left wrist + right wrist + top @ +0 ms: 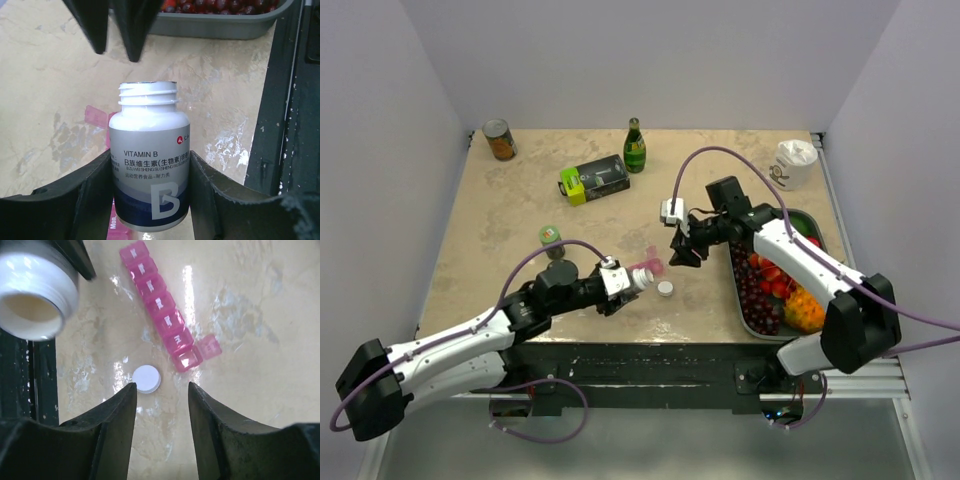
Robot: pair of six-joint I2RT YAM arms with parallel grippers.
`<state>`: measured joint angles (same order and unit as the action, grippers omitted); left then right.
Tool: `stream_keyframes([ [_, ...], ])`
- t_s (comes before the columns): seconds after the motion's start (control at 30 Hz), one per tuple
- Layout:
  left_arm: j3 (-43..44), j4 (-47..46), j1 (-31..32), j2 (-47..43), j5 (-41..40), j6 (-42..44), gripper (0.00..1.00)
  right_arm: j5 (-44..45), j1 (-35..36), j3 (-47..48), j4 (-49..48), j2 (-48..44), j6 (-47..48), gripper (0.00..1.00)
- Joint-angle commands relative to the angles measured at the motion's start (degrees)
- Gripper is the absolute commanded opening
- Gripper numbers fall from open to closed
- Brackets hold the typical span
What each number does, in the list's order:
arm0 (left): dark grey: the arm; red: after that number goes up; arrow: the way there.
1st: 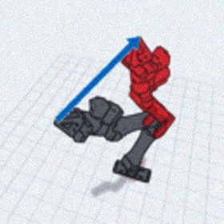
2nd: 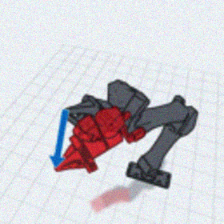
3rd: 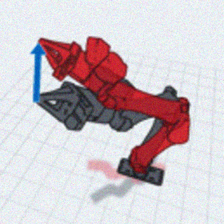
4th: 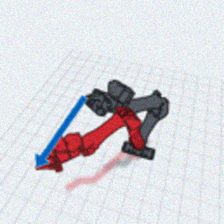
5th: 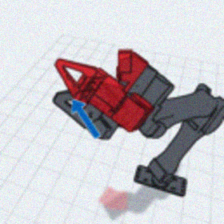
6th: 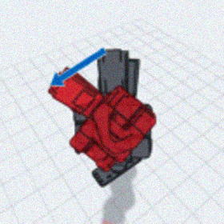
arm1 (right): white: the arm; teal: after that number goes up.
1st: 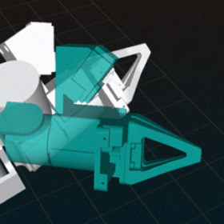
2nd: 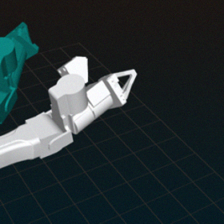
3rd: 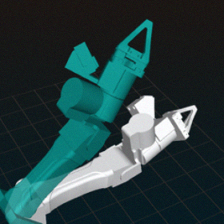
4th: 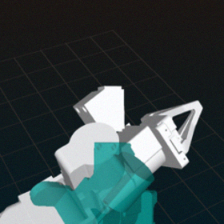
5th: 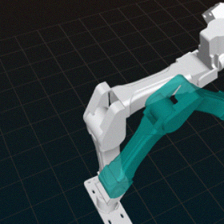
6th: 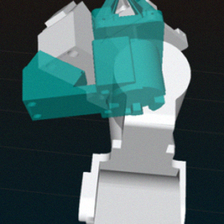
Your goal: Sort the pills into containers
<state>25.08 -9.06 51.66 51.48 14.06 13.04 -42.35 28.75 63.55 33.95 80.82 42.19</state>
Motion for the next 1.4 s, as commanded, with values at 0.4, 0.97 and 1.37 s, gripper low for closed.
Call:
stream_keyframes([
  [0.4,1.8,5.6,-0.2,-9.7,-12.2,3.5,0.00,17.9,9.9,-10.1,-10.1,10.1,-3.1,0.70],
  [0.97,-0.8,8.5,-0.2,-20.8,-17.5,4.7,0.00,21.2,15.2,-8.4,-13.7,15.8,-5.1,0.74],
  [1.37,-1.0,9.0,-0.2,-20.3,-15.7,4.6,0.00,26.2,15.5,-8.9,-11.4,15.8,-4.0,0.26],
])
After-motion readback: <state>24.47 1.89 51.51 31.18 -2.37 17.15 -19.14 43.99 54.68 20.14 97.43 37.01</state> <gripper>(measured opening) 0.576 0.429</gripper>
